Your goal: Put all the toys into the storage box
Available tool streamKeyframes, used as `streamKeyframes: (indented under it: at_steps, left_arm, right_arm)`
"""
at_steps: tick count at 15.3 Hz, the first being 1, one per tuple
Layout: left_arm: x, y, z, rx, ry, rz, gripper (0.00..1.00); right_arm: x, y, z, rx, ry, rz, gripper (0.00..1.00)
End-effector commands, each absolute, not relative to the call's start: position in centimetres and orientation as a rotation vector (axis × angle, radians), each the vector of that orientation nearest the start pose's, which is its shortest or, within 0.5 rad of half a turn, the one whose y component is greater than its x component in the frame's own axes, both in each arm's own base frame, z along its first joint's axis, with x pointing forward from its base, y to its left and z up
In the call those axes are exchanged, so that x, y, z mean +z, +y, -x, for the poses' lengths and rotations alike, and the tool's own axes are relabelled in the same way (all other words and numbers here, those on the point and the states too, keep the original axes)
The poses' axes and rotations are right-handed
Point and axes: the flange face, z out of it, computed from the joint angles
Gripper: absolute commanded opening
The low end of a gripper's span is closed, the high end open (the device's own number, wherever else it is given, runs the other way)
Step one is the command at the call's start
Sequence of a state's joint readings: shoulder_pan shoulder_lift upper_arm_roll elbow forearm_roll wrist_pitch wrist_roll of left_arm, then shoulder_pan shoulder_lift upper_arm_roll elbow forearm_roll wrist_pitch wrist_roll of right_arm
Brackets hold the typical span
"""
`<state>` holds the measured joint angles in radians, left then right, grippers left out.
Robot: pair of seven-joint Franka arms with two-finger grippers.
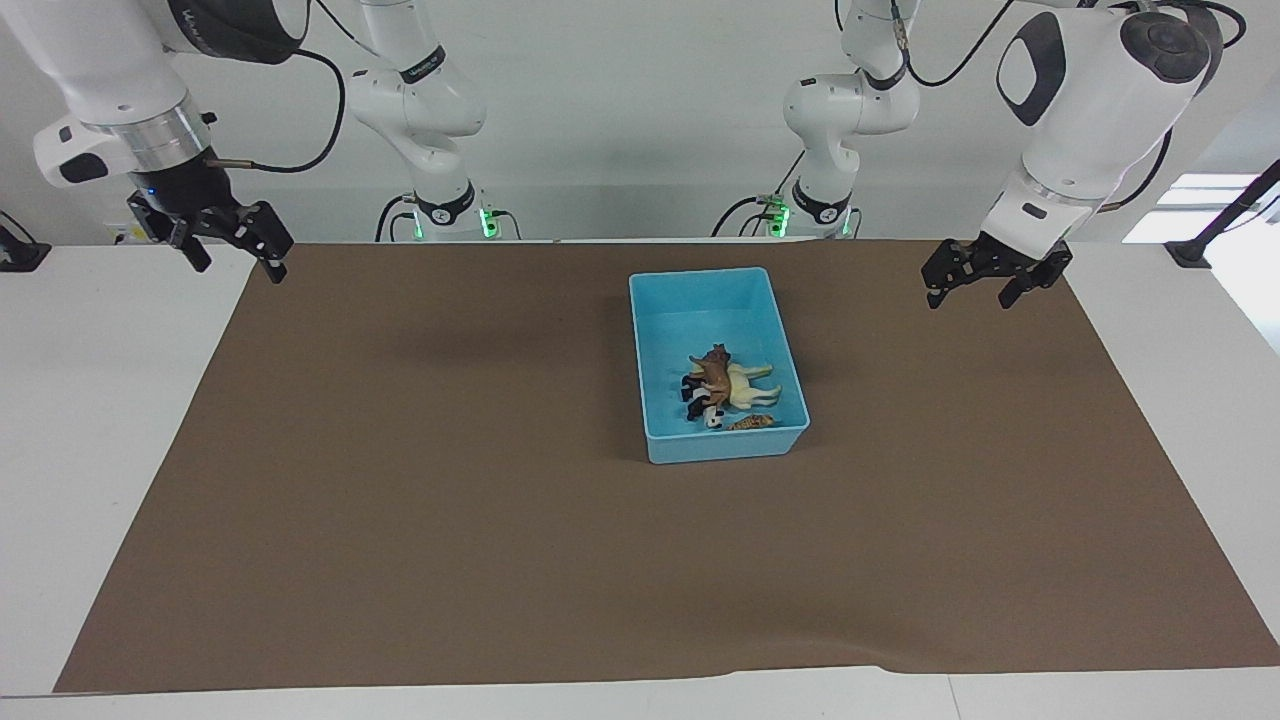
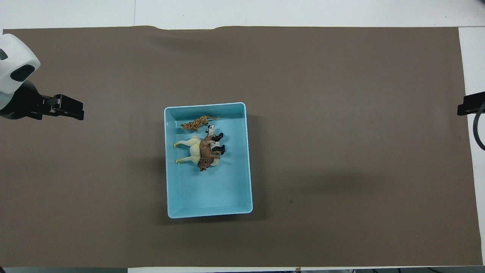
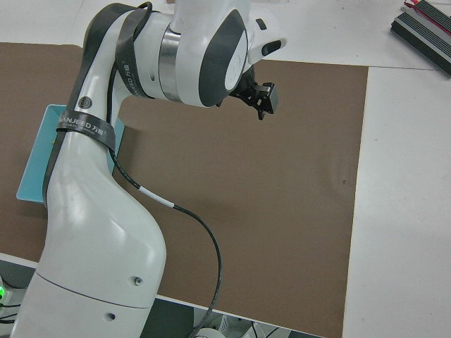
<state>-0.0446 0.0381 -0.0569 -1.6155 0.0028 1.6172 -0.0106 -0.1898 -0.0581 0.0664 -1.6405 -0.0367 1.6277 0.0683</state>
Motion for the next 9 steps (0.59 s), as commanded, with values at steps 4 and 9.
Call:
streamKeyframes:
  at_steps: [4, 9]
  left_arm:
    - [58.6, -5.2, -56.1, 0.033, 0.159, 3.133, 1.00]
    - [58.6, -5.2, -56.1, 0.033, 0.159, 3.133, 1.00]
  right_arm:
    - [62.9, -7.0, -53.9, -0.034, 0.258, 3.182, 1.00]
    - [64.5, -6.8, -53.2, 0.055, 0.261, 3.160, 1.00]
